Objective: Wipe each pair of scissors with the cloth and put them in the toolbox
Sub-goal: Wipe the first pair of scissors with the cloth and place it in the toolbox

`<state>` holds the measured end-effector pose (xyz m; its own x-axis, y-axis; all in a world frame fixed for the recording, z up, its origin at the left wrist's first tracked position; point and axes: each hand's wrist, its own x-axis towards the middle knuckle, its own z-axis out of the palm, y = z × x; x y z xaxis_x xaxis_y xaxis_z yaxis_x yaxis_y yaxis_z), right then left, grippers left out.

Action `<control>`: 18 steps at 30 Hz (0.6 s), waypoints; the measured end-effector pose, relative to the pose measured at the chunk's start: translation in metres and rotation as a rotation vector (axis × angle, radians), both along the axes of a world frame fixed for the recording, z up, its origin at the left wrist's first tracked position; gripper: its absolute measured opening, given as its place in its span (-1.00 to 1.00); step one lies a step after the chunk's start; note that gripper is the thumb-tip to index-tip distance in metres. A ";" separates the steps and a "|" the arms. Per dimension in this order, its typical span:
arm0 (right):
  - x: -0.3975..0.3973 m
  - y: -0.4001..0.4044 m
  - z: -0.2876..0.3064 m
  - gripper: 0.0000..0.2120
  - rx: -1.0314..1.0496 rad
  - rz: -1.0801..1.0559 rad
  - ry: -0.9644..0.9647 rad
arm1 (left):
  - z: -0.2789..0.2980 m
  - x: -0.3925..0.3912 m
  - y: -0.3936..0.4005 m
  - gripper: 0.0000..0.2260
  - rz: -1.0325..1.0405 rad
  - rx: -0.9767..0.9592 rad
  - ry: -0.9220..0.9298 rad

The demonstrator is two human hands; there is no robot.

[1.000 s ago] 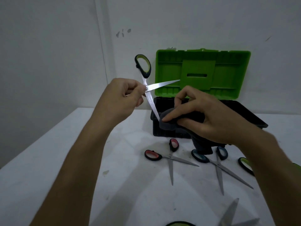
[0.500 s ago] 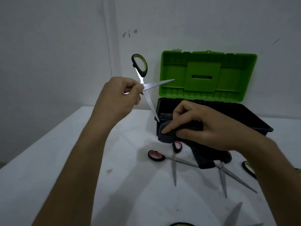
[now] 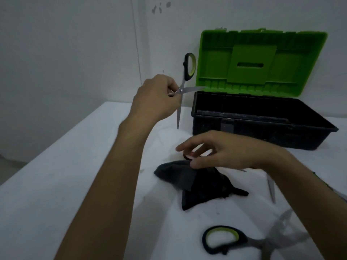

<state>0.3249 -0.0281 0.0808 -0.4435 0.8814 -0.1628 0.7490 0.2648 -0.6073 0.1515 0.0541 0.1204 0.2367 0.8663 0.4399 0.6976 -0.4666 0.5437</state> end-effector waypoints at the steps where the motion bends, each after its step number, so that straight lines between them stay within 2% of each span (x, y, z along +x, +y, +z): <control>1: 0.006 0.000 0.005 -0.66 0.006 -0.019 0.003 | 0.000 0.002 -0.001 -0.93 0.002 0.021 -0.015; 5: 0.034 -0.003 0.020 -0.78 0.054 -0.149 0.032 | 0.006 0.005 -0.007 -0.91 -0.035 0.043 -0.084; 8: 0.053 0.001 0.021 -0.79 0.223 -0.311 0.050 | 0.013 0.005 -0.012 -0.88 -0.170 -0.035 -0.199; 11: 0.060 0.008 0.020 -0.64 0.456 -0.480 0.260 | 0.020 0.007 -0.019 -0.82 -0.381 -0.276 -0.407; 14: 0.056 0.010 0.021 -0.49 0.582 -0.433 0.506 | 0.023 0.016 -0.028 -0.81 -0.538 -0.517 -0.563; 18: 0.052 0.014 0.017 -0.52 0.634 -0.365 0.556 | 0.020 0.029 -0.036 -0.82 -0.665 -0.845 -0.732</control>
